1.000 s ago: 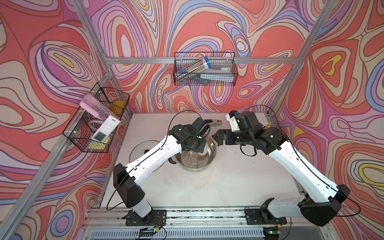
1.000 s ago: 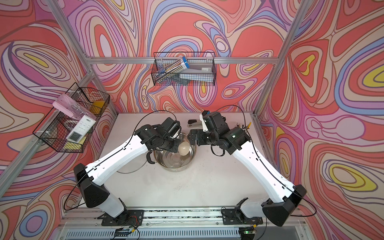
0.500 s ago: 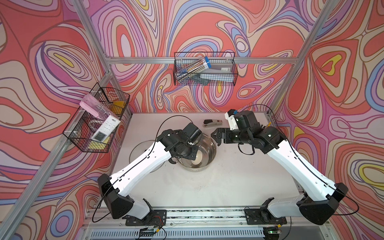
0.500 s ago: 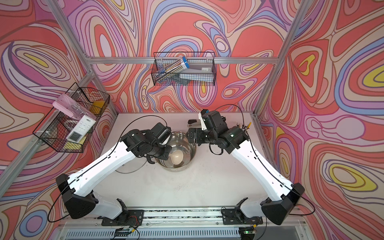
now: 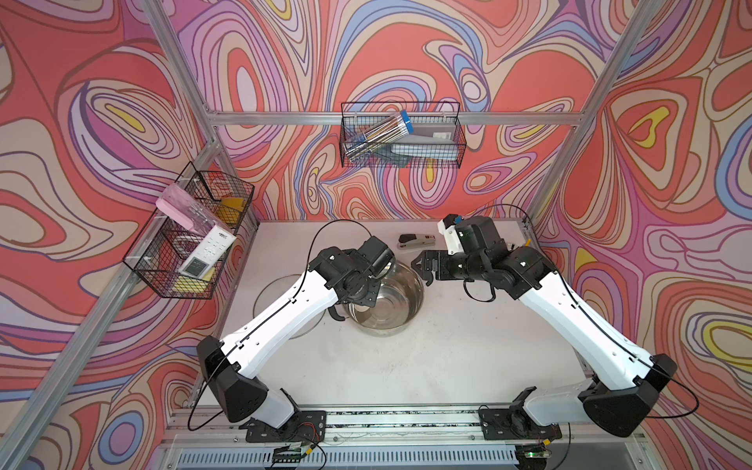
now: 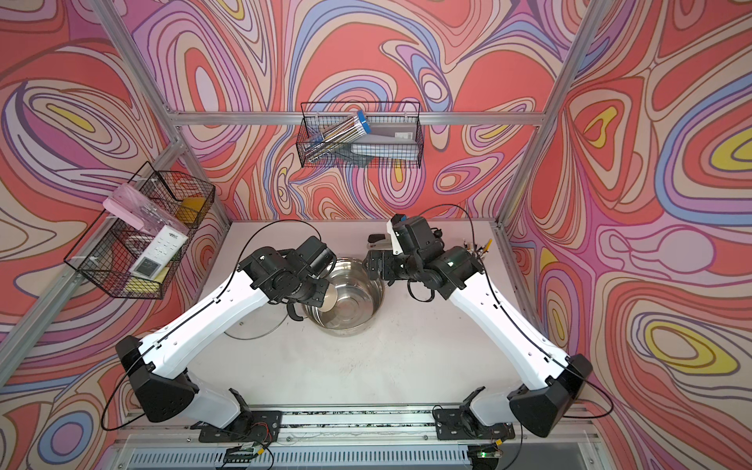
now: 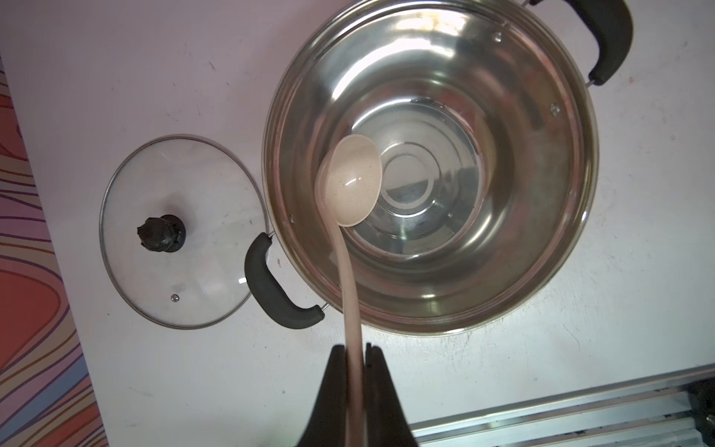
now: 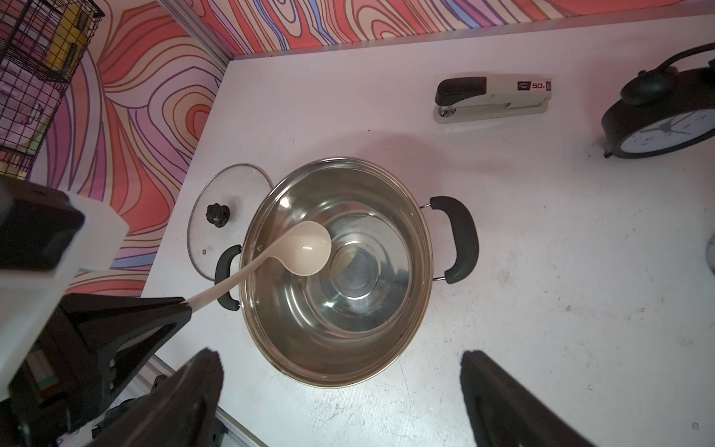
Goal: Stir the soup with a spoon
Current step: Stir the soup in the pan with a stick.
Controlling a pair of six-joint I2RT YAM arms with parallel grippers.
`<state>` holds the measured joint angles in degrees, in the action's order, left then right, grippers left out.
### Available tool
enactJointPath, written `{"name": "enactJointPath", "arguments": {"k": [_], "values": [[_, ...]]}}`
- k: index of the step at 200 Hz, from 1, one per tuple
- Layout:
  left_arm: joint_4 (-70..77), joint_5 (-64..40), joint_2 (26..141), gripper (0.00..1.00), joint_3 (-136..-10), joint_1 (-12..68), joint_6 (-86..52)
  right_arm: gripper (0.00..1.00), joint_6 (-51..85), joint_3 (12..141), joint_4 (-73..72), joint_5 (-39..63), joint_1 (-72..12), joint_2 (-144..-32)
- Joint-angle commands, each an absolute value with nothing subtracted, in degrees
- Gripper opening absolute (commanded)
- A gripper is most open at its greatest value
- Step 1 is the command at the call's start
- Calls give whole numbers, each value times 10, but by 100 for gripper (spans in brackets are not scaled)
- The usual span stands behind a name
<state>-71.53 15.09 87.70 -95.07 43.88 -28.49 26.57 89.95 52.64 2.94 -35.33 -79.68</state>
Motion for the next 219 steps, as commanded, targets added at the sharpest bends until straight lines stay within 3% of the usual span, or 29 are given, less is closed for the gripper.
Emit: {"name": "enactJointPath", "arguments": {"k": [1,111,174,219], "values": [[-698,189,895,0,-974,434,-279,98,258,909,538,15,-353,-796],[-574,12,944,0,-993,435,-241,98,180,871,554,69,-353,-794],[-612,-63,907,0,-946,435,-243,98,156,851,566,99,-354,-789],[-678,-36,871,0,-920,434,-252,98,162,842,554,107,-355,-783]]}}
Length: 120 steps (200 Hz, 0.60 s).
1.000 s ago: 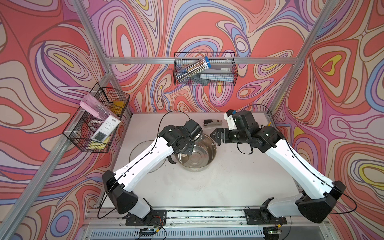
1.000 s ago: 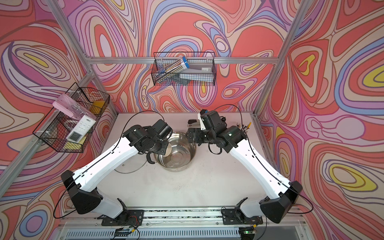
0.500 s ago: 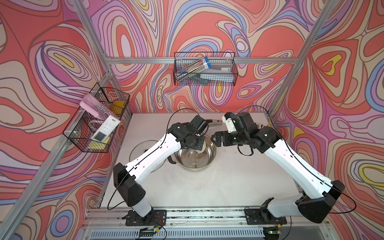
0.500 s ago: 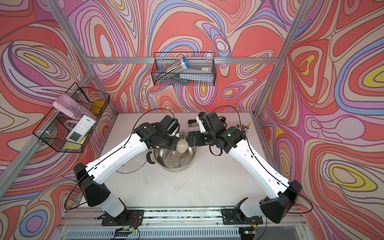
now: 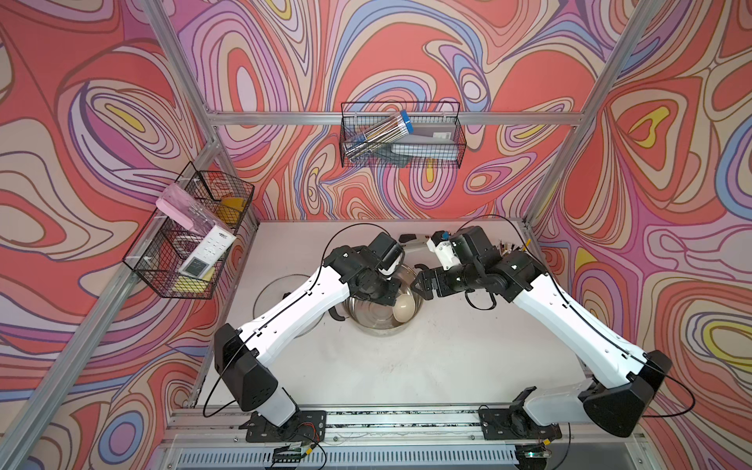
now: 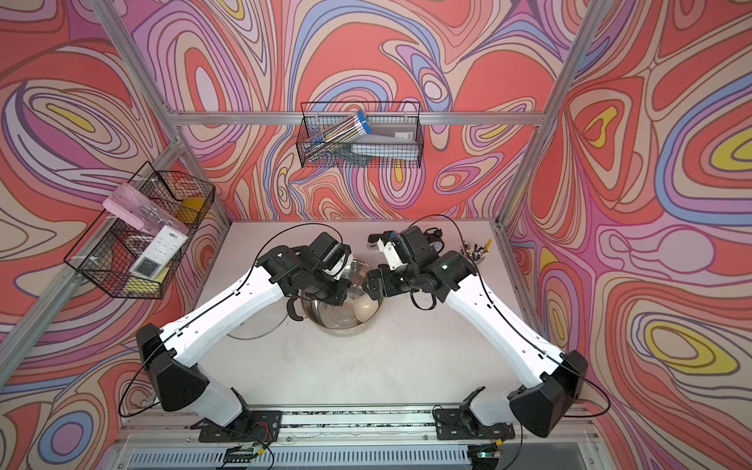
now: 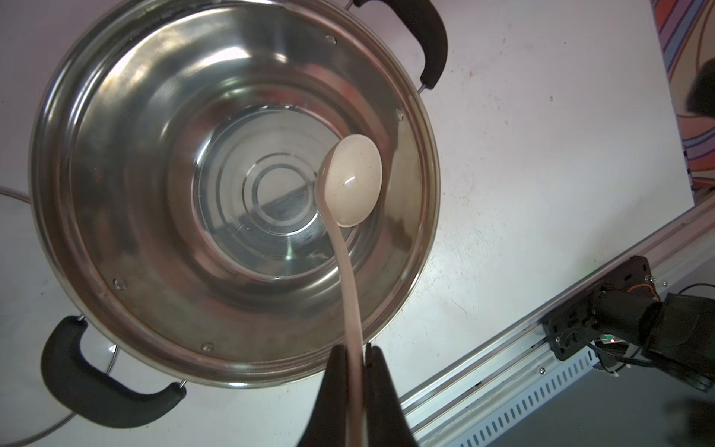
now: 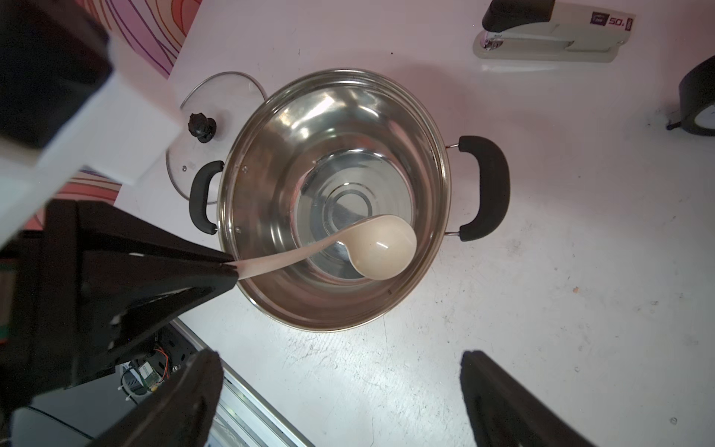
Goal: Stir the soup with a spoon
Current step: Stir the soup in the pan with a stick.
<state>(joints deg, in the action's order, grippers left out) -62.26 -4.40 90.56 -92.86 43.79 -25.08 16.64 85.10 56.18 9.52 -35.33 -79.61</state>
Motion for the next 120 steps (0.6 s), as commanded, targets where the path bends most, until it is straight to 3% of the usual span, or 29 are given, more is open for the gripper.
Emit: {"name": "enactJointPath", "arguments": {"k": [1,57,120], "values": [[-679,-35,871,0,-921,434,-252,98,162,842,554,108,-356,-783],[-764,61,880,0,-956,421,-256,98,176,831,536,111,-368,-787],[-742,133,921,0,-999,407,-265,98,180,831,537,96,-370,-781]]}}
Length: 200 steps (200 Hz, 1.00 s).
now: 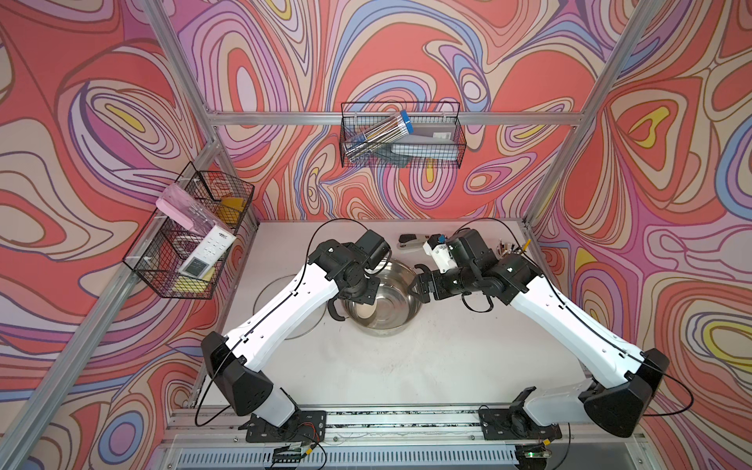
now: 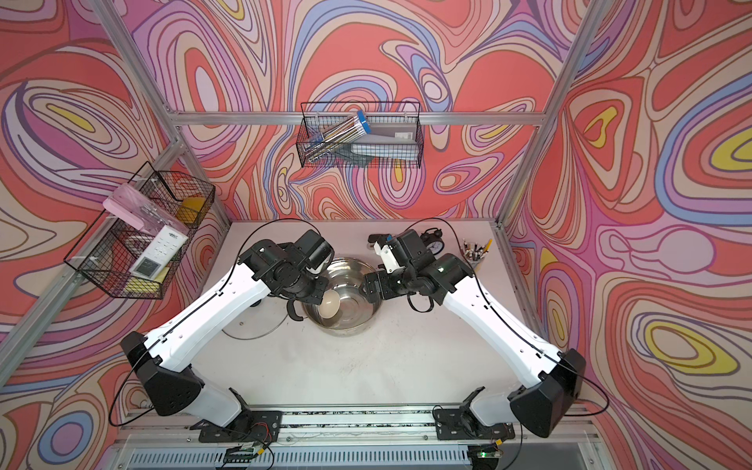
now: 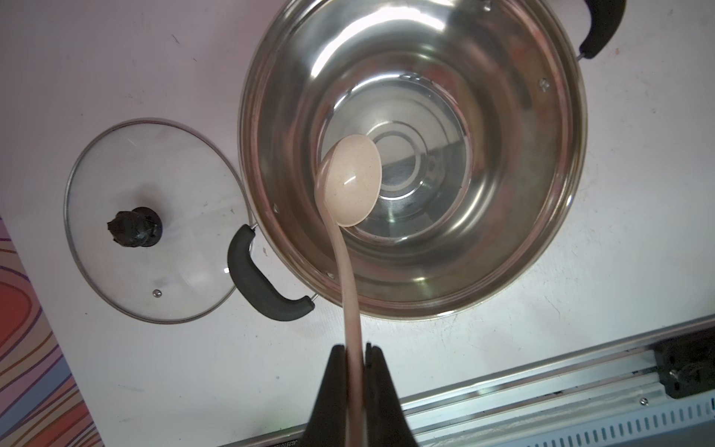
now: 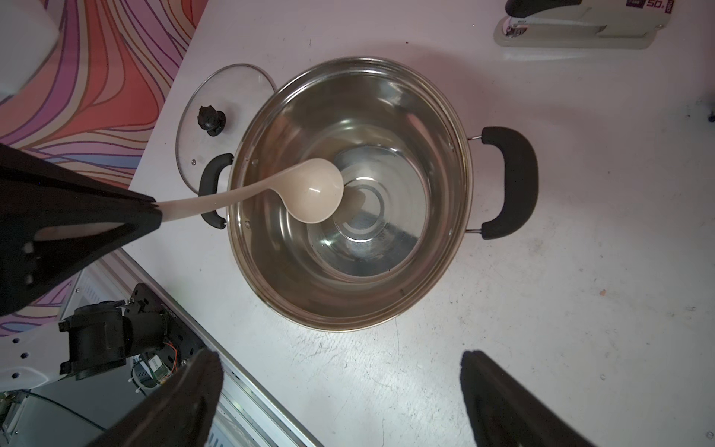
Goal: Stir the soup with a spoon
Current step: Stir the soup in the pan with a stick.
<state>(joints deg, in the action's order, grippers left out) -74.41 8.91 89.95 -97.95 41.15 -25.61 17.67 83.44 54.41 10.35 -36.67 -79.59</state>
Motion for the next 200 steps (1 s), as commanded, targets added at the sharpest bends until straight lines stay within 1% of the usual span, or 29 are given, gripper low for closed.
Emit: {"name": "enactJointPath", "arguments": {"k": [1,27,77,129,161,200], "values": [[-741,134,922,0,-1000,407,-265,98,180,831,537,96,-370,-780],[-703,127,940,0,-1012,407,-266,98,177,827,540,88,-370,-776],[-626,26,958,0,-1025,409,-266,98,172,833,549,77,-370,-773],[-625,-62,952,0,-1007,413,-261,98,168,837,551,76,-370,-771],[-662,-62,930,0,-987,413,-271,98,167,838,545,84,-370,-773],[-723,-20,905,0,-975,412,-276,98,167,832,534,98,-371,-776]]}}
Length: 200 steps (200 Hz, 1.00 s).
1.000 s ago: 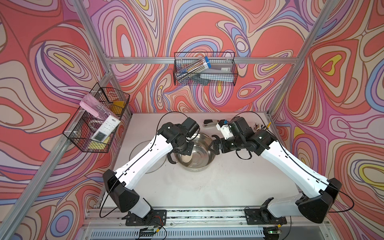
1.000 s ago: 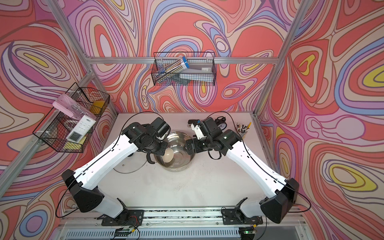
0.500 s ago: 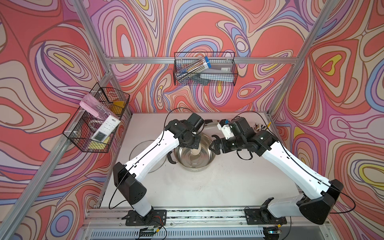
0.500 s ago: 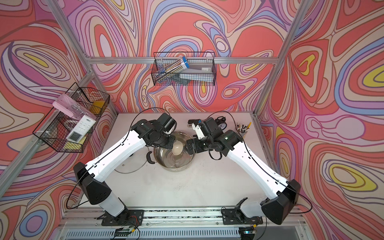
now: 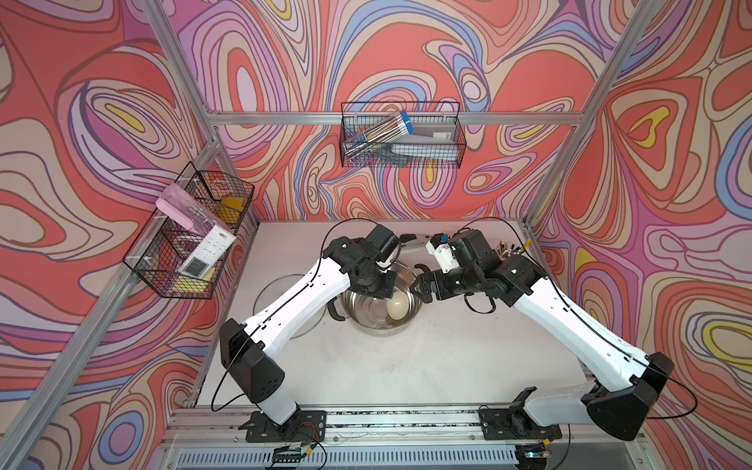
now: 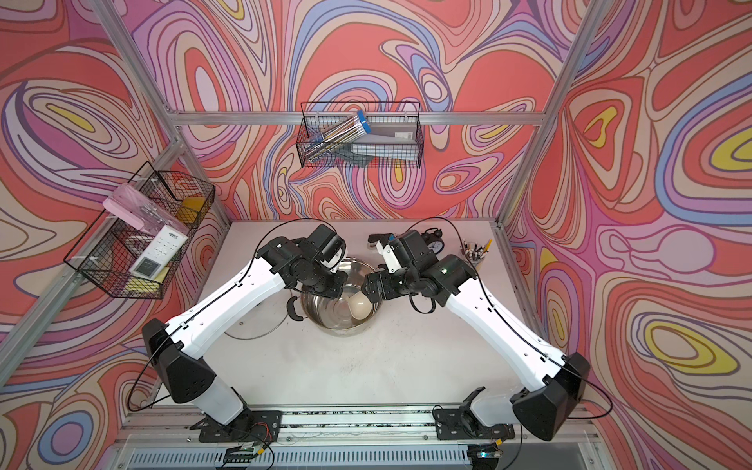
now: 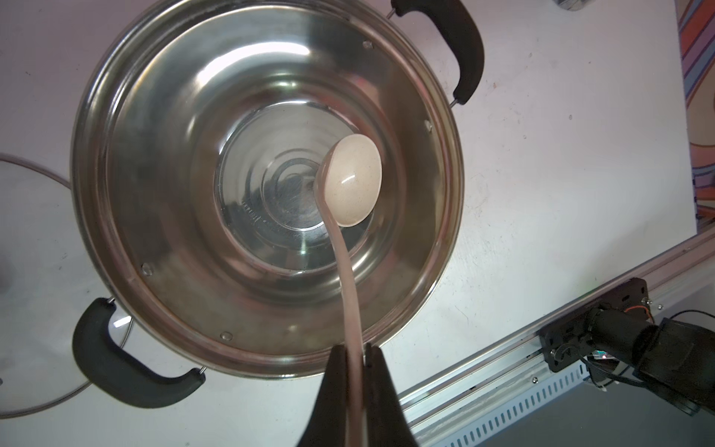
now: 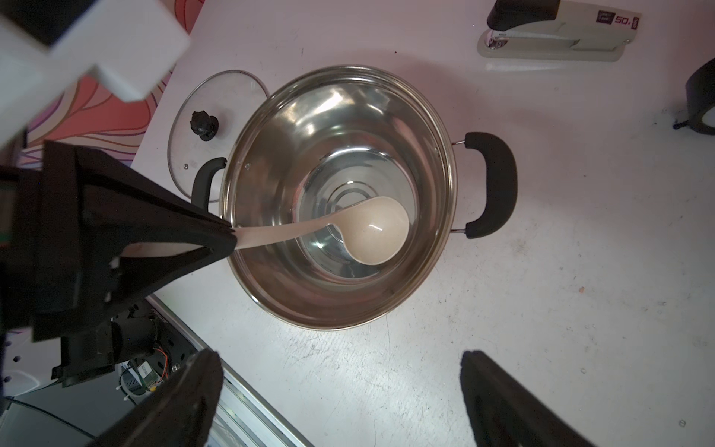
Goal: Stir the soup with a spoon
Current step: Stir the soup in the pan with a stick.
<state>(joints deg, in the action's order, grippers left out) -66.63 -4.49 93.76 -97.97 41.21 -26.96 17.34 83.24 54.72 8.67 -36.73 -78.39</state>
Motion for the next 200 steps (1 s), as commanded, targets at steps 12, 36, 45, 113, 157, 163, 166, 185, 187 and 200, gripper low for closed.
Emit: {"name": "enactJointPath", "arguments": {"k": [12,36,45,113,157,163,166,185,187,200], "values": [[-739,-4,901,0,-977,410,-276,98,166,827,530,103,-371,-777],[-760,29,898,0,-984,402,-276,98,163,816,518,115,-373,-776],[-764,40,899,0,-986,399,-274,98,162,813,514,120,-374,-775],[-721,115,922,0,-1019,385,-260,98,170,807,509,118,-377,-764],[-644,77,943,0,-1027,384,-246,98,176,809,510,108,-378,-757],[-633,60,945,0,-1027,385,-243,98,176,809,510,106,-378,-755],[-628,53,947,0,-1027,385,-242,98,177,810,510,106,-378,-755],[-604,5,954,0,-1026,388,-229,98,179,811,512,103,-378,-752],[-603,2,955,0,-1026,389,-228,98,179,811,512,102,-378,-751],[-605,-17,959,0,-1027,390,-224,98,180,812,513,101,-378,-750]]}}
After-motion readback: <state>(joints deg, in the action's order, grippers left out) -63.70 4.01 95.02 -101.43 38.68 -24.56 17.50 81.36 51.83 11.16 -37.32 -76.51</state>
